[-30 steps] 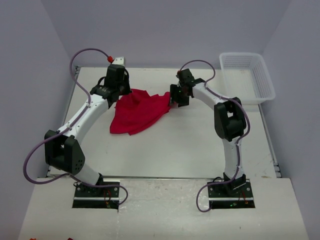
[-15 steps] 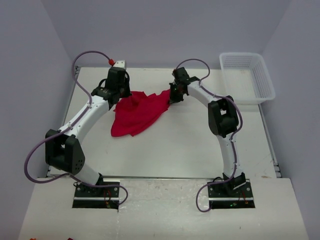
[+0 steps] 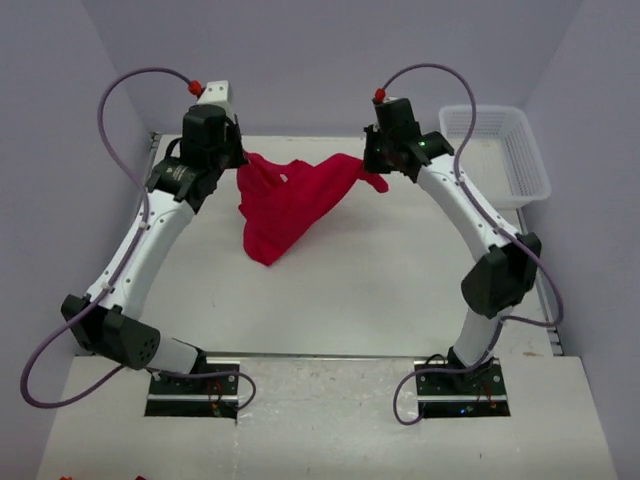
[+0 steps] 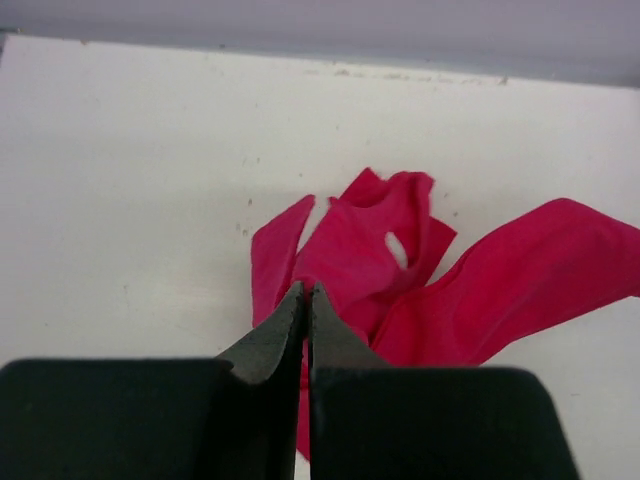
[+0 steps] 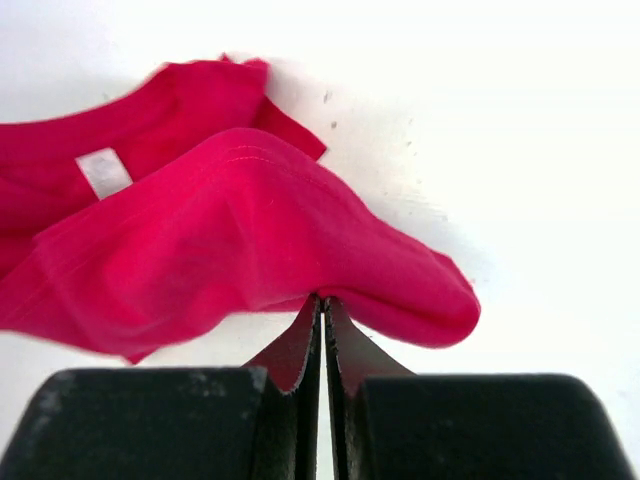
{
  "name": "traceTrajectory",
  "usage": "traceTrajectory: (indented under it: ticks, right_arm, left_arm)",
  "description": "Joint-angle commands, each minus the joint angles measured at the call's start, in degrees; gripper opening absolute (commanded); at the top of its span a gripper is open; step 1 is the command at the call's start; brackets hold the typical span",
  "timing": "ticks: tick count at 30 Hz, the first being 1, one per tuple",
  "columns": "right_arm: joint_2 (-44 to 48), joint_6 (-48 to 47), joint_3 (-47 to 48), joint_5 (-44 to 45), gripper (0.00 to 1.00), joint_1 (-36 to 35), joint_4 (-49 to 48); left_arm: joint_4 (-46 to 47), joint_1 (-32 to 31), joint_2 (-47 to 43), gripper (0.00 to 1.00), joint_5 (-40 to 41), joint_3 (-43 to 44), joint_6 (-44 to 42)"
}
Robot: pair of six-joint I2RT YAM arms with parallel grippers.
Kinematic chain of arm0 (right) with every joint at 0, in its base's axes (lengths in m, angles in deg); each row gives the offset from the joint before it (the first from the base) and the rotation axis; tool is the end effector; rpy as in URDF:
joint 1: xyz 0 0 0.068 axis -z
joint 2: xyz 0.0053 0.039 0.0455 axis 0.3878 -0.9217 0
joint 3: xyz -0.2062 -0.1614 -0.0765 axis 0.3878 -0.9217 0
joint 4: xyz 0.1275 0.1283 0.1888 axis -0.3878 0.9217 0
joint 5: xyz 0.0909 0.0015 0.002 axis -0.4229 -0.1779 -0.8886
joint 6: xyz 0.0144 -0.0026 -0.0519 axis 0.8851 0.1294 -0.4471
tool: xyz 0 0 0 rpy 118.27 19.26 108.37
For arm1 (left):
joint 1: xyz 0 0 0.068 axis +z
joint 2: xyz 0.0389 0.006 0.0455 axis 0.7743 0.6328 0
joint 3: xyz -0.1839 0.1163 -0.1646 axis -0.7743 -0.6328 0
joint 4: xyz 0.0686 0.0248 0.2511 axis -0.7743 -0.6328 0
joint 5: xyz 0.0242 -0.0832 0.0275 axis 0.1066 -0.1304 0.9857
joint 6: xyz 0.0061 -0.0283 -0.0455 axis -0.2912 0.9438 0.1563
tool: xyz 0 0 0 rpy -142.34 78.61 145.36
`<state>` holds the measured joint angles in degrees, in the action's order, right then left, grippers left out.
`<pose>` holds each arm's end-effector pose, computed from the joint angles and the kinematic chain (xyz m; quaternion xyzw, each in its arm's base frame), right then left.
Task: Fold and stack the t-shirts
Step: Flatten out the tshirt
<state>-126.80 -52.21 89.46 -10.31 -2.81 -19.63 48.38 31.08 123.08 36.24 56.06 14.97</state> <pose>0.3930 0.1867 0.3327 -0.0144 0.9236 0.1373 0.3576 0.3145 -0.1029 0.4006 -0.0546 0.8526 -0.0637 0.5158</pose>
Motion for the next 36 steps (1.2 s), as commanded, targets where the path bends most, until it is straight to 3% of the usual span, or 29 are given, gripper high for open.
traceTrajectory:
  ticks: [1,5,11,23,28,36]
  right_arm:
    - [10.97,-2.88,-1.22,6.41,0.0,-0.3,3.68]
    - [16.69,-4.28,-1.05,11.6,0.0,-0.39,9.3]
    - [26.53,-3.76,-2.81,11.78,0.0,-0.47,12.73]
    - [42.27,-2.35,-5.62,16.0,0.0,-3.46,20.12]
    - [47.28,-2.44,-3.08,15.3,0.0,-5.57,20.91]
    - [52.38,-3.84,4.47,7.65,0.0,-6.01,21.96]
  left_arm:
    - [-2.31,-0.29,-6.45,0.0,1.49,7.92,-2.61]
    - [-6.26,-0.29,-9.18,0.0,1.93,13.81,-3.67]
    - [-11.18,-0.29,-11.64,0.0,0.88,20.92,-4.02]
    - [-16.99,-0.29,-18.32,0.0,-4.04,29.01,-2.79]
    - [-18.75,-0.29,-19.21,0.0,-8.87,37.52,-2.44]
    - [-12.25,-0.29,-23.07,0.0,-16.34,41.49,-0.77]
